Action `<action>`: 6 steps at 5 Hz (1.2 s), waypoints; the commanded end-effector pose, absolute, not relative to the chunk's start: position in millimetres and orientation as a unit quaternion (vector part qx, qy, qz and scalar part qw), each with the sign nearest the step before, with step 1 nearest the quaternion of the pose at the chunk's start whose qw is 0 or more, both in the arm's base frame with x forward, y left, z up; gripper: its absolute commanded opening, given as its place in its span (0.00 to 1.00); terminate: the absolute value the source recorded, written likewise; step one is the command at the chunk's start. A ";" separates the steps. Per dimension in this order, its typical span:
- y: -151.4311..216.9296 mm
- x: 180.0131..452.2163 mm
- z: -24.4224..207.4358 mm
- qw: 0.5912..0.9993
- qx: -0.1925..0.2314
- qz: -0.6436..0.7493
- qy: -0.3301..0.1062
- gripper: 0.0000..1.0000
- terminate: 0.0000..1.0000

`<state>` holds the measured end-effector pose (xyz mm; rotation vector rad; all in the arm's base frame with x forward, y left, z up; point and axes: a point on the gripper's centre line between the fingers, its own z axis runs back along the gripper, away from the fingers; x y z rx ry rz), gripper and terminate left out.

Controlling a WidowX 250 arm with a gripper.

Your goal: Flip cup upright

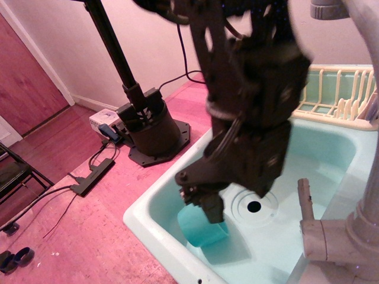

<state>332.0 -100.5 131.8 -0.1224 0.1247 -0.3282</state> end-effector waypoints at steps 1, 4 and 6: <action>-112.8 319.3 140.8 0.978 -0.094 -0.183 0.019 1.00 0.00; -131.6 300.1 112.3 0.972 -0.132 -0.193 0.015 1.00 0.00; -125.5 300.1 120.0 0.977 -0.114 -0.182 0.003 0.00 0.00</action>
